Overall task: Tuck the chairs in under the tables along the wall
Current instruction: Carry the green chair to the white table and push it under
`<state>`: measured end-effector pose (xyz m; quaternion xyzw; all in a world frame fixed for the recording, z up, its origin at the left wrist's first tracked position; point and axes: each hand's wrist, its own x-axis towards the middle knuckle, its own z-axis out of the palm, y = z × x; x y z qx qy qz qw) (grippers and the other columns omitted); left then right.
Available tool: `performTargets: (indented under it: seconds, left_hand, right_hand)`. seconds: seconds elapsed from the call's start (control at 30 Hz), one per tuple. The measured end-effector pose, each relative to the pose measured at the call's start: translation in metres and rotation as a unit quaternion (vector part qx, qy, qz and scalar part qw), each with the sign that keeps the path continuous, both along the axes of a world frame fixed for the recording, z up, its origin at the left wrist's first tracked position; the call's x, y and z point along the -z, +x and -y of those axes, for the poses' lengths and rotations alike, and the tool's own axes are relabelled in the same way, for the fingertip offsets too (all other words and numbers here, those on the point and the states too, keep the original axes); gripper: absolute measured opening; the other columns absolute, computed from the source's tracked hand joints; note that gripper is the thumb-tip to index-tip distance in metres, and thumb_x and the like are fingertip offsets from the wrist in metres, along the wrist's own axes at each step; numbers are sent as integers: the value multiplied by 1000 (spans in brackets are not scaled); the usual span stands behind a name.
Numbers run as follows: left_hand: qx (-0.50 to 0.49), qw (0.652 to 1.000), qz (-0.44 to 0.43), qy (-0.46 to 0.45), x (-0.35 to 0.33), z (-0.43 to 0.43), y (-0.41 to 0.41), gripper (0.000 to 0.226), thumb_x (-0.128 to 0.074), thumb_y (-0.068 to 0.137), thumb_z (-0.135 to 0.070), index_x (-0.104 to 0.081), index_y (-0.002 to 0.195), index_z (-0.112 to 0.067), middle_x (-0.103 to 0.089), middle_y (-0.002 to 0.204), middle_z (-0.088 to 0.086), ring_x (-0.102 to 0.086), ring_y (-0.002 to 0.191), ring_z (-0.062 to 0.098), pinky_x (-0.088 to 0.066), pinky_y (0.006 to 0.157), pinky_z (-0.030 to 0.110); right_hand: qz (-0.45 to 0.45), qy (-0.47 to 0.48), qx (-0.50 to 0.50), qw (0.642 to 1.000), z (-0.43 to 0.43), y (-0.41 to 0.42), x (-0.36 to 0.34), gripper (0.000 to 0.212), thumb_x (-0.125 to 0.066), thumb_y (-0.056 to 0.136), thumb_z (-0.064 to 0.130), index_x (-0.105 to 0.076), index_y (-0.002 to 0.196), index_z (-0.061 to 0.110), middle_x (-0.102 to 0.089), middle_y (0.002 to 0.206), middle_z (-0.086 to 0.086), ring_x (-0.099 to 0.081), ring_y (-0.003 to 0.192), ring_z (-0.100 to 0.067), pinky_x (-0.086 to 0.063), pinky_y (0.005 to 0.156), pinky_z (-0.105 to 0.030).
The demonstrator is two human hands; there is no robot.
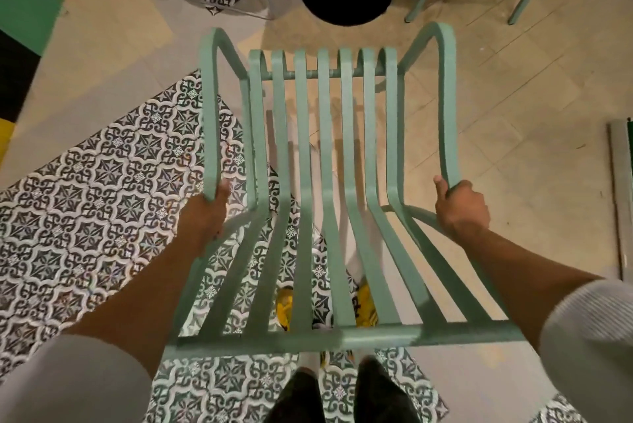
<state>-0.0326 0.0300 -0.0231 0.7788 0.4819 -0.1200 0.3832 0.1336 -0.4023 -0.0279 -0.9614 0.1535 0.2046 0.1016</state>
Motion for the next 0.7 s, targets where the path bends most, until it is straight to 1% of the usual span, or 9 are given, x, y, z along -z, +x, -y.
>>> performTargets:
  seconds: [0.1, 0.2, 0.27, 0.37, 0.43, 0.5, 0.57, 0.63, 0.7]
  left_hand:
    - [30, 998, -38, 43, -1, 1, 4, 85, -41, 96, -82, -66, 80, -2, -66, 65, 15, -67, 59, 31, -47, 55, 31]
    - [68, 991, -75, 83, 2, 0, 2, 84, -42, 100, -76, -67, 89, 4, -65, 76, 20, -67, 77, 38, -50, 67, 38]
    - [83, 988, -91, 97, 3, -1, 0, 81, -43, 103, -71, -69, 90, 5, -68, 81, 22, -67, 78, 38, -52, 70, 40]
    - [90, 986, -93, 106, 4, 2, -7, 74, -46, 105, -66, -67, 86, 2, -71, 86, 25, -66, 75, 36, -55, 70, 41]
    - [86, 987, -97, 98, 5, 5, -14, 73, -48, 105, -64, -69, 91, 4, -70, 85, 23, -69, 79, 38, -61, 75, 45]
    - [90, 985, -109, 98, 4, 7, -18, 72, -49, 105, -64, -70, 98, 5, -63, 76, 14, -65, 75, 34, -57, 73, 41]
    - [99, 984, -115, 96, 3, 7, -19, 73, -50, 104, -65, -71, 104, 5, -56, 74, 9, -58, 74, 30, -50, 72, 38]
    - [103, 983, -127, 82, 2, 7, -20, 71, -50, 104, -65, -70, 108, 3, -60, 82, 13, -58, 78, 31, -50, 74, 39]
    - [108, 983, -129, 72, 2, 6, -21, 67, -48, 106, -63, -67, 111, 1, -68, 91, 18, -66, 85, 35, -55, 79, 43]
  right_hand:
    - [3, -2, 1, 1000, 0, 3, 3, 59, -34, 110, 64, -52, 114, 8, -55, 86, -10, -58, 73, -31, -48, 62, -36]
    - [-4, -7, 9, 1000, 0, -8, 5, 55, -34, 110, 63, -51, 112, 10, -56, 86, -9, -60, 74, -30, -53, 66, -41]
    - [-5, -9, 19, 1000, 2, -17, 6, 53, -34, 110, 62, -49, 110, 11, -57, 86, -9, -61, 74, -30, -53, 65, -41]
    - [-7, -18, 34, 999, 6, -32, 7, 52, -35, 110, 62, -49, 109, 12, -52, 78, -4, -55, 64, -24, -43, 56, -34]
    - [-22, -10, 44, 999, 9, -39, 5, 51, -36, 110, 62, -50, 109, 13, -54, 78, -4, -57, 64, -23, -45, 54, -32]
    - [-41, 0, 49, 998, 13, -46, 4, 51, -38, 109, 63, -52, 109, 14, -58, 81, -5, -61, 65, -23, -46, 52, -30]
    - [-57, 8, 52, 997, 15, -50, 2, 52, -40, 108, 62, -54, 108, 12, -58, 80, -5, -61, 64, -22, -40, 48, -26]
    - [-65, 15, 60, 996, 14, -53, 3, 53, -42, 108, 62, -56, 107, 11, -59, 80, -5, -62, 64, -22, -40, 47, -26]
    - [-68, 15, 61, 996, 14, -54, 4, 51, -42, 109, 61, -55, 110, 11, -60, 82, -5, -62, 64, -22, -40, 47, -26]
